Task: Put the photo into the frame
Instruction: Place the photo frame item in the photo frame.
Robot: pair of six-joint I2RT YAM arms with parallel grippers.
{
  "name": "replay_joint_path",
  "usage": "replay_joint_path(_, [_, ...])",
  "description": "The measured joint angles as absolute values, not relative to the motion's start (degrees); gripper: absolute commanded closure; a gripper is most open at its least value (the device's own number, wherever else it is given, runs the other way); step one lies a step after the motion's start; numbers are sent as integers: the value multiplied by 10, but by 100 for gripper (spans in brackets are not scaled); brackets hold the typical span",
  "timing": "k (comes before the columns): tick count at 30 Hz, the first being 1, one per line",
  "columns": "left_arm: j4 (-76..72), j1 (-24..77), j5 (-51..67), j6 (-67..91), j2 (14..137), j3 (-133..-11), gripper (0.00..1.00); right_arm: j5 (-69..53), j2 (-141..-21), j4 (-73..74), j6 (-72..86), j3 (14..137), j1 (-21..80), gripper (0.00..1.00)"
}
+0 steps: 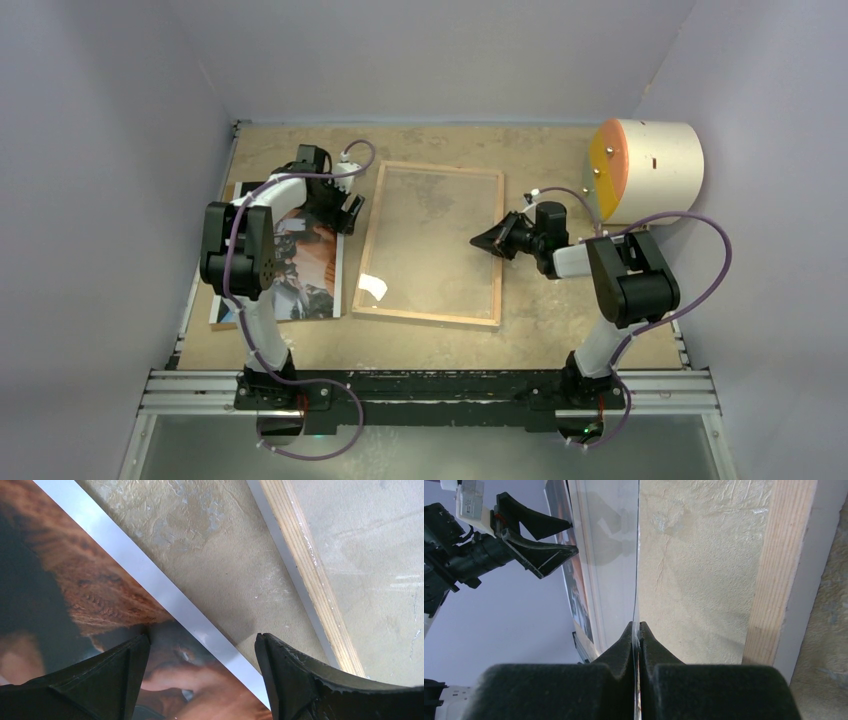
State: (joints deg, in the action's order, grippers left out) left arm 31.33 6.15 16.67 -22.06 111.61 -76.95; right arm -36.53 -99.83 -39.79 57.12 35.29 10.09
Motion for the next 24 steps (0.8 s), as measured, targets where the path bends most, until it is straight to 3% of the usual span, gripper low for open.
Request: replay_joint_path(24, [309,65,161,-221,1116,-766,17,-365,-996,-394,558,353,92,100])
